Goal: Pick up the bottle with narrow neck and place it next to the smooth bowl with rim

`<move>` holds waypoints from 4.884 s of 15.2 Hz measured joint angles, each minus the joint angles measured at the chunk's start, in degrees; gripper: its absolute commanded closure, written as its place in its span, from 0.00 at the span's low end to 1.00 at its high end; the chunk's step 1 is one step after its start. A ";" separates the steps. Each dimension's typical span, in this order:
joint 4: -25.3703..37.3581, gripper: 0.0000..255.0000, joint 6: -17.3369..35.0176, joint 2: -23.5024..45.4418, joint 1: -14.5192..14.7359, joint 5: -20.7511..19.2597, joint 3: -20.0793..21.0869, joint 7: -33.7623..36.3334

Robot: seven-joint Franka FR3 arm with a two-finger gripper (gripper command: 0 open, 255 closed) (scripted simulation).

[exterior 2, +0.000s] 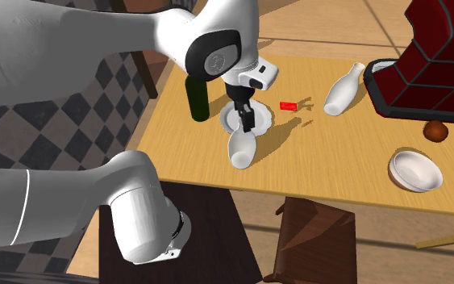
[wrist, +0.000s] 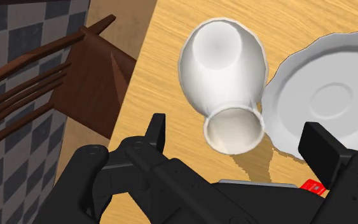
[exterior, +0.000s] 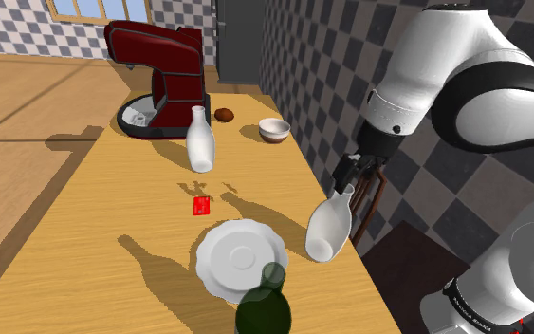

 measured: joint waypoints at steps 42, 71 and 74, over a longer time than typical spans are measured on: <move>6.08 1.00 -5.61 0.22 -0.60 -0.97 -0.56 0.34; 31.31 1.00 -26.65 4.46 -2.48 -3.91 -3.37 0.13; 34.43 1.00 -28.71 5.54 -2.67 -4.11 -3.31 0.37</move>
